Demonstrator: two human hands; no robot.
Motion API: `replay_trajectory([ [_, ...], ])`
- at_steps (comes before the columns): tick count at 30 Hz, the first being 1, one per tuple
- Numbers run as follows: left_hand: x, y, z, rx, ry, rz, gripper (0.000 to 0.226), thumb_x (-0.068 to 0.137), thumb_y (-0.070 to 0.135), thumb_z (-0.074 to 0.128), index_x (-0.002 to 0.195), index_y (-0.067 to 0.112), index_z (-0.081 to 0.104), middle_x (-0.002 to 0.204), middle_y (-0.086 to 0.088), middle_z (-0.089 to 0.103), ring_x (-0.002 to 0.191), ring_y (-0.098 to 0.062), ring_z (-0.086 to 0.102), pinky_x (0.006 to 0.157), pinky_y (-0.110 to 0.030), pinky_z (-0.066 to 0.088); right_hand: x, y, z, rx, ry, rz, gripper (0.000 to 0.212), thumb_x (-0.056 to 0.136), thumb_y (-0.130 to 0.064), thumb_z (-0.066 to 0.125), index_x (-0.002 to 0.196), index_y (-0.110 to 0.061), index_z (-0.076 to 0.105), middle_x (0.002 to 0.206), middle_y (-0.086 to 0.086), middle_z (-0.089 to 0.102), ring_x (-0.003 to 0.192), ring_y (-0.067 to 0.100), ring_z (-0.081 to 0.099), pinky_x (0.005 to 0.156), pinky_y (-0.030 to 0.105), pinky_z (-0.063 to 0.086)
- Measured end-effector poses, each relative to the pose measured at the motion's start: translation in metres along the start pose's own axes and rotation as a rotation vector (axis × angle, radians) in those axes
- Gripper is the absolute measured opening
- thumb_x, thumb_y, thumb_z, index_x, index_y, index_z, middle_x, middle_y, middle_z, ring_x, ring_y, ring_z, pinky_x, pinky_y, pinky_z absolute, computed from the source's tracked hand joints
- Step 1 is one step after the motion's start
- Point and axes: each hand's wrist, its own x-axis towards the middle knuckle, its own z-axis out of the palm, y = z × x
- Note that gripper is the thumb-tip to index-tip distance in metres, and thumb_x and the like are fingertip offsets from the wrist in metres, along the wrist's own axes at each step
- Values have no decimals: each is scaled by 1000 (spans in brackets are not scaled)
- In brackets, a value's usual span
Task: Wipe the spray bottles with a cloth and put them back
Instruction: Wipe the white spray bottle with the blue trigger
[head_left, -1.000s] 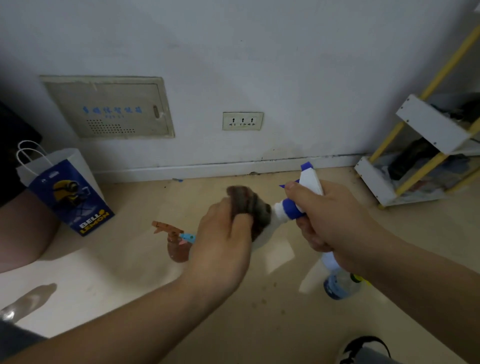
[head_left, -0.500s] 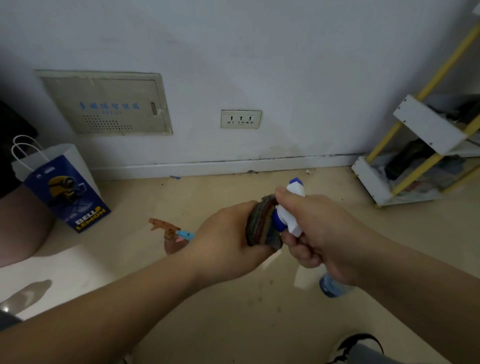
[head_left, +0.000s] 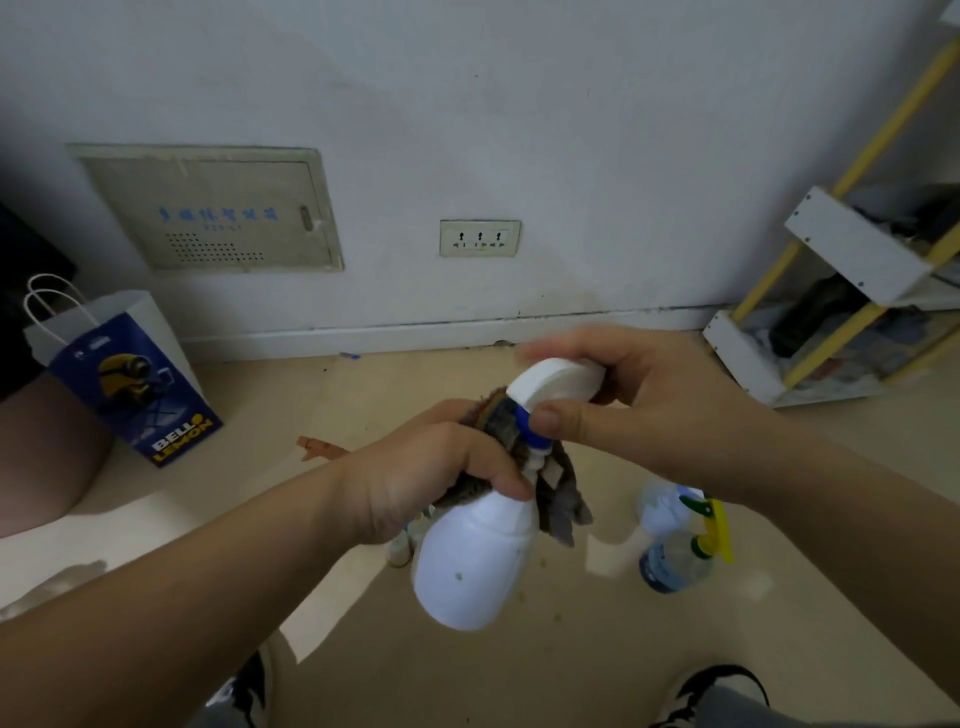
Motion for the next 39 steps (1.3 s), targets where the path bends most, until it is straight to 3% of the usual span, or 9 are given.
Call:
replay_trajectory([
  [4, 2, -3, -1, 3, 124, -11, 42, 69, 11, 64, 109, 2, 74, 111, -25, 74, 107, -45, 69, 106, -55, 49, 2, -2, 2, -142, 89, -26, 18, 77, -43, 80, 84, -29, 73, 74, -9, 73, 64, 1, 65, 59, 13, 50],
  [6, 1, -3, -9, -27, 257, -28, 35, 65, 16, 66, 97, 15, 79, 103, -19, 76, 99, -39, 70, 95, -44, 56, 3, 1, 0, -198, 102, -12, 30, 81, -48, 77, 77, -19, 69, 66, -2, 69, 57, 8, 60, 52, 18, 47],
  [10, 3, -6, -15, -119, 443, -102, 50, 62, 19, 72, 111, 8, 74, 114, -25, 74, 114, -43, 68, 109, -51, 49, 4, 13, 1, -306, 190, 40, 33, 91, -40, 72, 75, -13, 60, 59, -5, 59, 54, 3, 53, 50, 12, 40],
  [13, 5, -7, -8, -78, 525, -132, 27, 78, 13, 72, 105, 13, 73, 109, -19, 76, 108, -38, 70, 100, -47, 54, 8, 18, 3, -369, 263, 143, 36, 95, -43, 65, 79, -11, 56, 67, 2, 56, 57, 5, 48, 52, 13, 39],
  [17, 6, -11, 0, 47, 527, -112, 17, 90, 13, 69, 101, 25, 72, 94, 2, 78, 93, -14, 72, 81, -27, 56, 11, 17, 15, -434, 183, 293, 33, 100, -46, 55, 83, -19, 47, 75, -2, 51, 66, 8, 47, 56, 20, 35],
  [20, 7, -18, 6, 185, 522, -112, 26, 89, 17, 70, 107, 35, 63, 109, 2, 72, 103, -16, 67, 95, -36, 55, 13, 19, 19, -424, 176, 368, 33, 103, -43, 49, 83, -18, 43, 75, -1, 49, 65, 10, 45, 57, 24, 33],
  [24, 6, -34, 30, 553, 404, 3, 32, 89, 29, 67, 117, 36, 53, 106, 7, 62, 94, -16, 62, 83, -34, 56, 10, 22, 30, -249, 123, 545, 33, 106, -47, 40, 95, -16, 40, 73, 10, 56, 44, 12, 52, 44, 26, 40],
  [28, 6, -51, 42, 917, 363, 214, 71, 88, 33, 66, 151, 31, 33, 139, 10, 47, 127, -8, 42, 108, -16, 29, 8, 23, 41, -16, 166, 640, 36, 107, -47, 38, 102, -11, 41, 67, 10, 50, 37, 14, 44, 40, 27, 38],
  [39, 4, -64, 30, 959, 346, 343, 75, 87, 18, 60, 156, 17, 30, 146, 1, 46, 133, -12, 44, 111, -15, 30, 2, 22, 45, 150, 126, 608, 42, 106, -43, 46, 96, -4, 59, 62, 12, 49, 43, 18, 40, 43, 28, 36],
])
